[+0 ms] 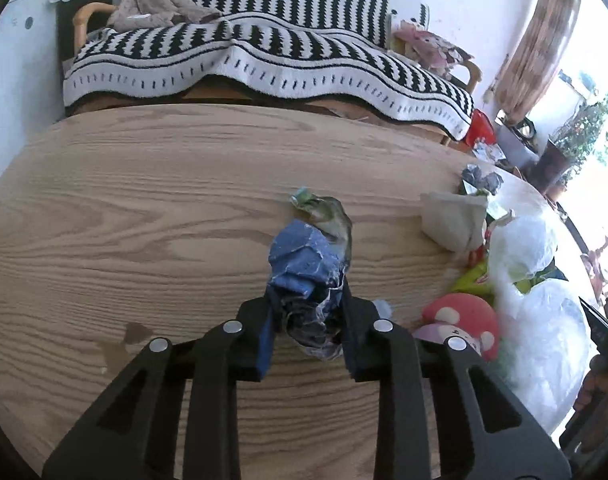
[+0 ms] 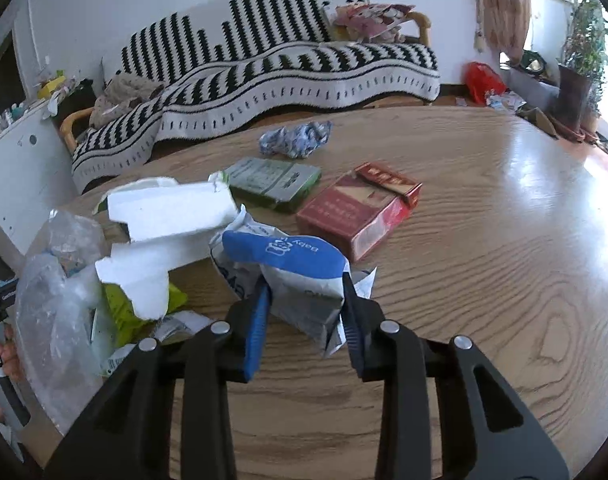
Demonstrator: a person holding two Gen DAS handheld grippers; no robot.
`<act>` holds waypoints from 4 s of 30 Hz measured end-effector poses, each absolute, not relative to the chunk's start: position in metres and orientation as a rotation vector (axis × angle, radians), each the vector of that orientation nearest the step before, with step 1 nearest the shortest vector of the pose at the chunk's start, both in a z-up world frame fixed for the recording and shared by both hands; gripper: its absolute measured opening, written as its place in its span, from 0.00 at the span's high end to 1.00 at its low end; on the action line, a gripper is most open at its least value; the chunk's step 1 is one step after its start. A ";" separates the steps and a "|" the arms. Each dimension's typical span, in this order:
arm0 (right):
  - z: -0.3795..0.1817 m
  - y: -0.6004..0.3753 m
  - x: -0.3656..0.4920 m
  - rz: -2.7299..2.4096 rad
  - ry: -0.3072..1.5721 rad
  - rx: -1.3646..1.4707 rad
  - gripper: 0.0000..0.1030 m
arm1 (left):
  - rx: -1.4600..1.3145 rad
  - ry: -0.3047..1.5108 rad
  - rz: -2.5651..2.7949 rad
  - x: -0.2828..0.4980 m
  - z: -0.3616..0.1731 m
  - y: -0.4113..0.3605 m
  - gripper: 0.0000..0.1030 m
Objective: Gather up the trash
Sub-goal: 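Carry wrapper and snack bag to the black bin and open both tools, then grasp the green wrapper with the left tool while the right tool grasps the red cigarette box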
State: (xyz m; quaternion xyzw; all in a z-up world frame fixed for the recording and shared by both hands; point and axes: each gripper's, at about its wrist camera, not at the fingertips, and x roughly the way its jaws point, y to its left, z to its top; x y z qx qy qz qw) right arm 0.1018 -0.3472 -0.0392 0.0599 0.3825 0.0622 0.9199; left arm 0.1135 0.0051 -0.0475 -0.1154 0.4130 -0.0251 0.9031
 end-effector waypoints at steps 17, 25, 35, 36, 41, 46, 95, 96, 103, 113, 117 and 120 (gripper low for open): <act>-0.027 -0.351 0.097 0.093 0.748 0.121 0.68 | -0.262 0.794 -0.018 0.107 -0.033 0.015 0.76; -0.022 -0.352 0.095 0.094 0.746 0.124 0.68 | -0.278 0.787 0.013 0.097 -0.028 0.024 0.76; -0.007 -0.346 0.086 0.112 0.731 0.155 0.68 | -0.293 0.748 0.031 0.079 -0.007 0.029 0.76; -0.005 -0.345 0.085 0.114 0.729 0.161 0.68 | -0.302 0.736 0.021 0.076 -0.003 0.026 0.76; 0.012 -0.355 0.068 0.129 0.689 0.233 0.68 | -0.308 0.683 -0.057 0.055 0.031 -0.011 0.76; 0.038 -0.407 0.015 0.088 0.613 0.322 0.68 | -0.268 0.651 -0.201 0.023 0.068 -0.069 0.76; -0.139 -0.677 -0.270 -0.343 0.969 0.936 0.06 | 0.229 1.339 -0.810 -0.129 -0.124 -0.469 0.06; -0.136 -0.677 -0.270 -0.355 0.958 0.924 0.06 | 0.218 1.339 -0.808 -0.128 -0.123 -0.466 0.06; -0.100 -0.645 -0.243 -0.390 0.907 0.642 0.06 | 0.154 1.150 -0.753 -0.113 -0.058 -0.420 0.06; -0.027 -0.543 -0.147 -0.196 0.766 0.369 0.06 | -0.035 0.886 -0.342 -0.062 0.033 -0.195 0.06; -0.006 -0.495 -0.109 -0.113 0.735 0.268 0.06 | -0.156 0.848 -0.049 -0.035 0.036 -0.078 0.06; -0.001 -0.464 -0.073 -0.058 0.758 0.213 0.06 | -0.211 0.873 0.051 -0.010 0.029 -0.016 0.06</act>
